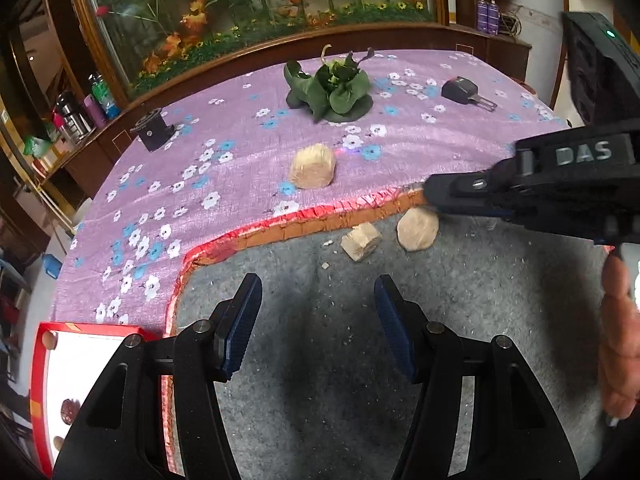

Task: Organize fruits
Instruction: 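Grasp a tan cube with the left tool while the right grasps a cream chunk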

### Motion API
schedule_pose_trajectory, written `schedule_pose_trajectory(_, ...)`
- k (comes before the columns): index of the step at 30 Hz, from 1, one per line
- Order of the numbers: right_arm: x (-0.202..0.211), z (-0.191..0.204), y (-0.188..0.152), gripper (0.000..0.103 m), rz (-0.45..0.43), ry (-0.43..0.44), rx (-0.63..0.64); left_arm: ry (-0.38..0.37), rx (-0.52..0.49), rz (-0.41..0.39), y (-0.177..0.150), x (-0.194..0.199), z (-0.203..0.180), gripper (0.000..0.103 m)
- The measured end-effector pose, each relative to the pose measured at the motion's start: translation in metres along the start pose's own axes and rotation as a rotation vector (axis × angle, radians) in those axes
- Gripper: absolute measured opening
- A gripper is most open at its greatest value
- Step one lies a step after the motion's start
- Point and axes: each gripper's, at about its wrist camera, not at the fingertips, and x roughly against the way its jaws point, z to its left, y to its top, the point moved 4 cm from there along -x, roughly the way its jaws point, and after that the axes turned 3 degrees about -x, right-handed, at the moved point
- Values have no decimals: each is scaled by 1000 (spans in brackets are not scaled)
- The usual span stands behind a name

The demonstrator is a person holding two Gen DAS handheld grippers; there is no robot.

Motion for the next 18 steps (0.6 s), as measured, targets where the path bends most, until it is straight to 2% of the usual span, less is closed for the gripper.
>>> schedule_pose_trajectory(4,-7,8,-4,23,-15,-42,43,1,-31,-6,0,0,-4,59)
schedule_pose_trajectory(6,-6,8,-3,34,-30,-79,44,-5,-32,-10,0,2,-3,59)
schedule_pose_trajectory(7,-3,5,0,34,-44,-116,41,-1,-33,-13,-1,3,-2,59)
schedule_pose_trajectory(10,11,-8,10,34,-100,-120,10,8,-34,-16,-2,4,2,59)
schedule_pose_trajectory(13,6,-14,9,34,-71,-98,-11,5,-11,-2,-2,1,8,59)
schedule_pose_trajectory(15,-5,-6,3,34,-28,-113,34,17,-4,-1,-2,2,11,59)
schedule_pose_trajectory(18,-23,4,-9,35,-12,-233,134,49,-5,3,-5,2,18,59)
